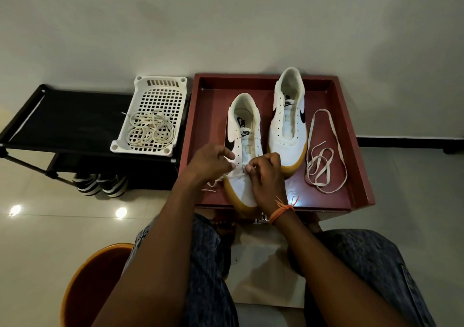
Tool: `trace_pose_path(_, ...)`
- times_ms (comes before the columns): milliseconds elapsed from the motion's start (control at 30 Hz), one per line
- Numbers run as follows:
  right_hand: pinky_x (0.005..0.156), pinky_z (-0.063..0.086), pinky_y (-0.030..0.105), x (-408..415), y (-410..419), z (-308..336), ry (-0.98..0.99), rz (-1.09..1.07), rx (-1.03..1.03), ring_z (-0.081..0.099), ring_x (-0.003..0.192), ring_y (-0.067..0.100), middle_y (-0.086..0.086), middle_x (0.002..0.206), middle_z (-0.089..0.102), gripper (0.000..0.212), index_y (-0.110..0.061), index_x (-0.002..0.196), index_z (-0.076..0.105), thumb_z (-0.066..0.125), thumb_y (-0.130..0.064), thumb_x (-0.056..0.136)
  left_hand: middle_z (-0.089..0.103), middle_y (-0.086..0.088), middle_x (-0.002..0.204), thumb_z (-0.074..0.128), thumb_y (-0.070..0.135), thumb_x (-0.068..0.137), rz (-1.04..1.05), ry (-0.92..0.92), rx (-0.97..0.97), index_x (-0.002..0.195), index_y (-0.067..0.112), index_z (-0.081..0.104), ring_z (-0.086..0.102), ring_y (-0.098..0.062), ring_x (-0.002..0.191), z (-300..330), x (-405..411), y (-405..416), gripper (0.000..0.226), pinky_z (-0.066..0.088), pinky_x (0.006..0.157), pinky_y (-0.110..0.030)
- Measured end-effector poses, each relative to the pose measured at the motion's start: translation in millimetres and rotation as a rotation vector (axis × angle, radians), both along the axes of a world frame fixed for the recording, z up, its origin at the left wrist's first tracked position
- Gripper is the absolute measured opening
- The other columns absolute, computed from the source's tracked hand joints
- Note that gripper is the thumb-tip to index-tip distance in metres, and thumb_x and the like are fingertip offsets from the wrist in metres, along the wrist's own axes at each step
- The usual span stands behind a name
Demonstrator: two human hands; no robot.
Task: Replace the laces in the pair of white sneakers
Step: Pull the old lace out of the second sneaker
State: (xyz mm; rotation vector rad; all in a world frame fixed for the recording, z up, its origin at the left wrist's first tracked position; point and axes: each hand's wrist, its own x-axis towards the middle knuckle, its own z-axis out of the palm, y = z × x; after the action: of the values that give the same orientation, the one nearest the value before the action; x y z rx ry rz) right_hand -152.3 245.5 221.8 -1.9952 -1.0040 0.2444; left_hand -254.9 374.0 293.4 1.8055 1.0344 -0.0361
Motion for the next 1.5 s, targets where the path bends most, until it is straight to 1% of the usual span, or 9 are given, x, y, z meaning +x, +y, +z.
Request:
trace_pose_path(100, 0.079, 0.043, 0.023, 1.4, 2.2, 6.5, 0.194, -0.003, 0.039, 0.052, 0.088, 0.015, -0.002, 0.098, 0.044, 0.01, -0.012, 0.09, 0.059, 0.057, -0.02, 0.086, 0.073, -0.006, 0.086, 0.075, 0.017, 0.084, 0.027, -0.083, -0.072, 0.098, 0.014, 0.073, 0.071, -0.021, 0.078, 6.6, 1.6, -3.0, 0.014, 0.059, 0.078, -0.04)
trace_pose_path(200, 0.079, 0.039, 0.02, 9.4, 0.9, 17.3, 0.334, 0.045, 0.0, 0.051, 0.087, 0.011, -0.001, 0.097, 0.045, 0.012, -0.011, 0.09, 0.06, 0.054, -0.013, 0.081, 0.069, 0.005, 0.075, 0.07, 0.016, 0.09, 0.047, -0.179, -0.24, 0.11, 0.012, 0.07, 0.055, -0.005, 0.056, 14.8, 9.8, -10.7, 0.021, 0.043, 0.051, -0.019)
trace_pose_path(400, 0.087, 0.05, 0.035, 17.9, -18.8, 22.1, -0.195, 0.307, -0.359, 0.052, 0.1, 0.027, 0.006, 0.121, 0.038, 0.056, -0.016, 0.123, 0.062, 0.072, -0.034, 0.071, 0.076, -0.007, 0.1, 0.057, 0.017, 0.098, 0.137, -0.397, -0.374, 0.116, 0.012, 0.065, 0.045, -0.006, 0.052, 21.8, 18.4, -13.4, 0.02, 0.034, 0.047, -0.018)
trace_pose_path(700, 0.067, 0.053, 0.034, 11.3, -13.5, 6.8, -0.207, 0.189, -0.146, 0.06, 0.08, 0.033, 0.017, 0.101, 0.052, 0.022, 0.002, 0.089, 0.069, 0.082, -0.006, 0.073, 0.07, -0.005, 0.076, 0.052, 0.003, 0.093, 0.729, -0.398, -0.212, 0.087, 0.012, 0.062, 0.044, -0.007, 0.045, 0.7, 9.4, 1.9, 0.015, 0.035, 0.044, -0.022)
trace_pose_path(833, 0.083, 0.05, 0.032, 21.5, -21.1, 6.1, -0.312, 0.303, -0.273, 0.057, 0.096, 0.031, 0.015, 0.115, 0.047, 0.027, -0.01, 0.107, 0.064, 0.072, -0.003, 0.081, 0.07, -0.003, 0.075, 0.053, 0.004, 0.093, 0.64, -0.395, -0.136, 0.086, 0.014, 0.062, 0.048, -0.007, 0.045, 1.3, 15.8, -0.4, 0.016, 0.039, 0.043, -0.02)
trace_pose_path(1000, 0.082, 0.051, 0.052, 18.6, -19.7, 10.1, -0.132, 0.194, -0.238, 0.056, 0.074, 0.023, 0.007, 0.078, 0.057, 0.012, -0.025, 0.083, 0.052, 0.056, -0.017, 0.09, 0.074, -0.006, 0.084, 0.055, 0.003, 0.089, 0.471, -0.322, 0.026, 0.086, 0.016, 0.064, 0.059, -0.012, 0.059, -7.6, 19.1, -5.1, 0.016, 0.047, 0.055, -0.026)
trace_pose_path(1100, 0.086, 0.05, 0.05, 11.8, -19.6, 10.3, -0.172, 0.239, -0.246, 0.056, 0.09, 0.036, 0.006, 0.093, 0.054, 0.03, -0.033, 0.076, 0.051, 0.055, -0.008, 0.092, 0.062, 0.006, 0.096, 0.05, 0.0, 0.09, 0.252, -0.124, 0.279, 0.102, 0.012, 0.063, 0.057, -0.007, 0.071, -12.2, 10.9, 1.0, 0.022, 0.045, 0.06, -0.021)
trace_pose_path(1300, 0.069, 0.052, 0.024, 13.8, -32.9, -5.0, -0.289, 0.125, -0.109, 0.062, 0.077, 0.029, 0.018, 0.091, 0.057, 0.023, 0.001, 0.082, 0.064, 0.08, 0.007, 0.068, 0.057, -0.009, 0.113, 0.07, 0.001, 0.084, -0.159, 0.249, 0.243, 0.12, 0.008, 0.055, 0.052, -0.019, 0.094, -28.0, 0.8, 10.7, 0.04, 0.044, 0.075, -0.027)
trace_pose_path(1500, 0.074, 0.046, 0.041, 24.4, -40.4, -1.6, -0.163, 0.126, -0.39, 0.058, 0.094, 0.039, 0.021, 0.105, 0.06, 0.014, -0.003, 0.104, 0.057, 0.061, -0.01, 0.092, 0.059, -0.008, 0.103, 0.078, 0.009, 0.08, -0.116, 0.204, 0.26, 0.088, 0.014, 0.061, 0.06, -0.02, 0.087, -31.2, 3.8, 1.9, 0.019, 0.042, 0.066, -0.022)
